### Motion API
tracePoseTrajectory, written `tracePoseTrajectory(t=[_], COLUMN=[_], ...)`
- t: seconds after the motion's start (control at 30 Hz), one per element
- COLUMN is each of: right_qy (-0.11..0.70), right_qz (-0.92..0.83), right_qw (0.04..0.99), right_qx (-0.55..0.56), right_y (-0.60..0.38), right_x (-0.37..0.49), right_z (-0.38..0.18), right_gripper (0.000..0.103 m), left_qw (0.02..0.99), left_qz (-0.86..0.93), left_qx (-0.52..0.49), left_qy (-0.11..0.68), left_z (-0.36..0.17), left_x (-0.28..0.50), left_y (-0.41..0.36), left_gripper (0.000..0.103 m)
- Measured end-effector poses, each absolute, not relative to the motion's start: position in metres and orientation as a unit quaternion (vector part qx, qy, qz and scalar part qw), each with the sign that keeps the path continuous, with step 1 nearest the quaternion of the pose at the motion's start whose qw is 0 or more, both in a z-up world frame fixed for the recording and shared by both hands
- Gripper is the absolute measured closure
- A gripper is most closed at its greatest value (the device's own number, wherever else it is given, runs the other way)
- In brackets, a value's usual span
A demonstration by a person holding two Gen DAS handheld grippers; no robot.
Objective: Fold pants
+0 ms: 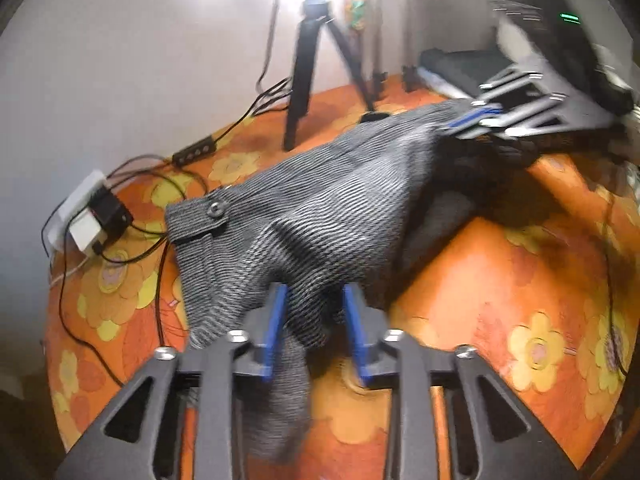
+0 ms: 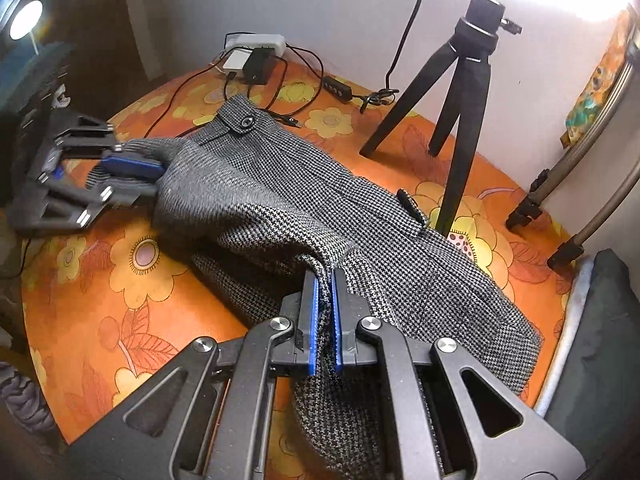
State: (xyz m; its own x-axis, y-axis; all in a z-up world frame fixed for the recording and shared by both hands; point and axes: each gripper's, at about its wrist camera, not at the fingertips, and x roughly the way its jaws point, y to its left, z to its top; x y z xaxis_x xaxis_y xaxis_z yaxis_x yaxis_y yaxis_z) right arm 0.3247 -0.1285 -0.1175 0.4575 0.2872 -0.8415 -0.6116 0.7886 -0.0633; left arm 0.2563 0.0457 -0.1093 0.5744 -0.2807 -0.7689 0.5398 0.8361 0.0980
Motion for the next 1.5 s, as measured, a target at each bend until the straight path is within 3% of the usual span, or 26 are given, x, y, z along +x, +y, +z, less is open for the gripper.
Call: tracePoseTrajectory(t=[0.23, 0.33, 0.5, 0.73, 0.87, 0.97, 1.17, 1.5], right_qy=[0.456, 0.461, 0.471, 0.470, 0.449, 0.435, 0.403, 0.385], right_qz=[0.266, 0.266, 0.272, 0.297, 0.299, 0.285, 0.254, 0.215], right_qw=[0.834, 0.833, 0.830, 0.825, 0.836, 0.843, 0.830, 0.801], right_qx=[-0.159, -0.153, -0.125, -0.100, -0.103, -0.139, -0.290, -0.404], right_y=[-0.129, -0.130, -0.137, -0.147, -0.166, -0.178, -0.157, -0.138], right_x=[0.335, 0.338, 0.346, 0.341, 0.315, 0.281, 0.237, 0.235], right_z=[-0.122, -0.121, -0.120, -0.112, -0.096, -0.096, -0.125, -0.149], right_gripper=[0.098, 0.098, 0.098, 0.095, 0.073, 0.063, 0.058, 0.056], left_qw=[0.861, 0.861, 0.853, 0.851, 0.847, 0.846, 0.839, 0.834], left_qz=[-0.258, -0.256, -0.233, -0.248, -0.256, -0.260, -0.266, -0.267], left_qx=[0.207, 0.220, 0.253, 0.208, 0.196, 0.191, 0.191, 0.197], left_qy=[0.386, 0.382, 0.391, 0.415, 0.422, 0.425, 0.435, 0.441], left_z=[-0.116, -0.122, -0.136, -0.131, -0.127, -0.125, -0.119, -0.098], left_x=[0.243, 0.247, 0.265, 0.291, 0.296, 0.297, 0.287, 0.261], left_y=[0.004, -0.006, -0.009, 0.009, 0.014, 0.015, 0.012, 0.018], left_gripper=[0.061, 0.051, 0.051, 0.073, 0.075, 0.075, 0.078, 0.086])
